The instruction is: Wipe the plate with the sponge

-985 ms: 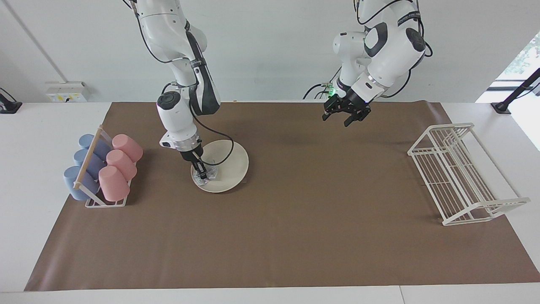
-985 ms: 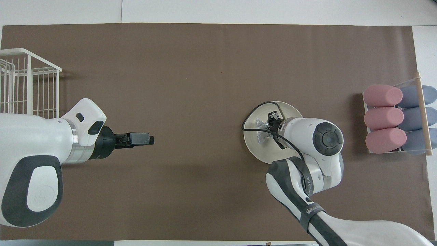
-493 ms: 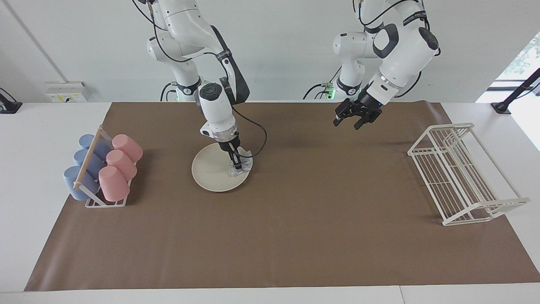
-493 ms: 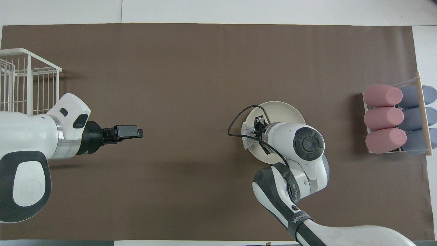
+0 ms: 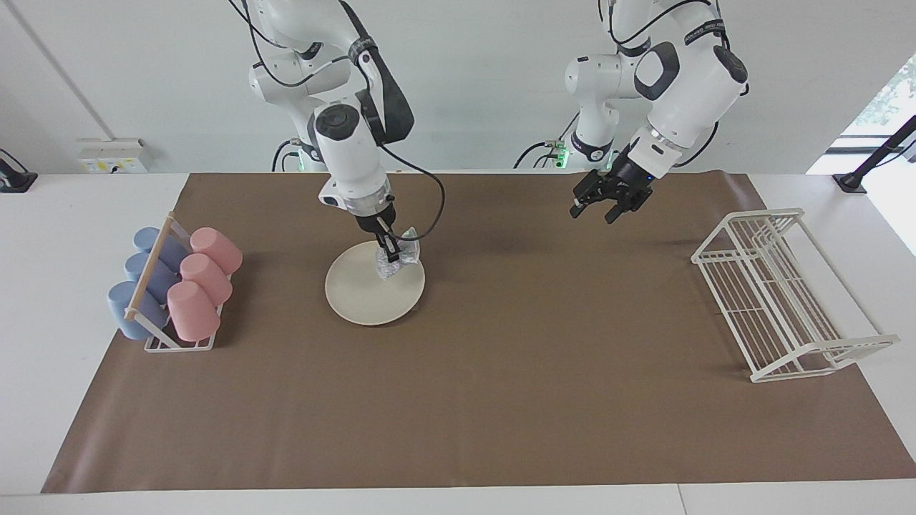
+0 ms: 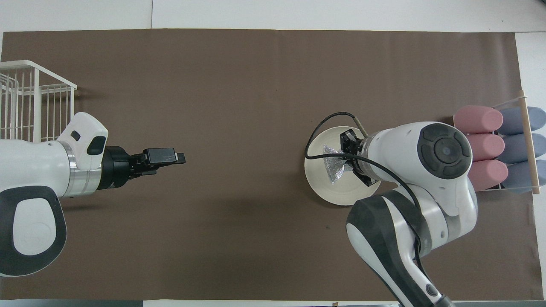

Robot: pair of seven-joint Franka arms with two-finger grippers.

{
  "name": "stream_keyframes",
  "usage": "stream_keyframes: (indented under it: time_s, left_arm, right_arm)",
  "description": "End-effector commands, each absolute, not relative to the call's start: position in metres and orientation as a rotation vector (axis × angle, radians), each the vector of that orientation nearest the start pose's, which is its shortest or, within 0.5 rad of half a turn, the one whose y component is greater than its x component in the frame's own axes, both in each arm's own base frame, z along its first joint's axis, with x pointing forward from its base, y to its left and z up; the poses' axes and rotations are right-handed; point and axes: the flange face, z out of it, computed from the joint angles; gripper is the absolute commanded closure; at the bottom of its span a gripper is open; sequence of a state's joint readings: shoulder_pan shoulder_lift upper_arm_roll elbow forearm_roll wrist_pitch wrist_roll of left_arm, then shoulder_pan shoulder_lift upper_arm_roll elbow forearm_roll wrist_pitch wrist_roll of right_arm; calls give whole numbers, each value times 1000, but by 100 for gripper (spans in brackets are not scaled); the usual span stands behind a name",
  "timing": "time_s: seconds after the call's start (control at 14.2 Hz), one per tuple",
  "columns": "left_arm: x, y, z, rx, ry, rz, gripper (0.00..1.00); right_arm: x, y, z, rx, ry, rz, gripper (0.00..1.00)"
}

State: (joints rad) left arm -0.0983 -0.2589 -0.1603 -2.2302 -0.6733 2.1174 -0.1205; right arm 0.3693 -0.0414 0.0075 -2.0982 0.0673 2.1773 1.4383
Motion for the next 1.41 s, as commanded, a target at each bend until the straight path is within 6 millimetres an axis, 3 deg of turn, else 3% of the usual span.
stream_keyframes:
  time_s: [0.0, 0.14, 0.21, 0.49, 0.63, 0.77, 0.91, 1.27, 1.34]
  left_arm:
    - [467, -173, 498, 2419, 241, 30, 0]
    - [468, -182, 488, 2293, 195, 14, 0]
    - [465, -189, 480, 2247, 172, -5, 0]
    - [469, -211, 463, 1987, 162, -71, 0]
    - [468, -220, 460, 1911, 173, -107, 0]
    - [462, -233, 463, 1876, 125, -110, 0]
    - [459, -235, 465, 1861, 58, -109, 0]
    - [460, -244, 473, 1865, -9, -68, 0]
    - [460, -245, 472, 1871, -15, -51, 5]
  right_arm:
    - [510, 211, 500, -2608, 1502, -98, 100]
    - [511, 217, 550, -2595, 1539, -84, 100]
    - [513, 220, 560, -2569, 1596, -73, 100]
    - [498, 267, 570, -2425, 1719, -83, 100]
    - [483, 315, 579, -2335, 1828, -78, 100]
    - [487, 338, 573, -2317, 1879, -106, 100]
    - [492, 375, 569, -2289, 1916, -90, 100]
    - [485, 388, 558, -2312, 1914, -99, 100]
    - [486, 388, 559, -2311, 1913, -99, 100]
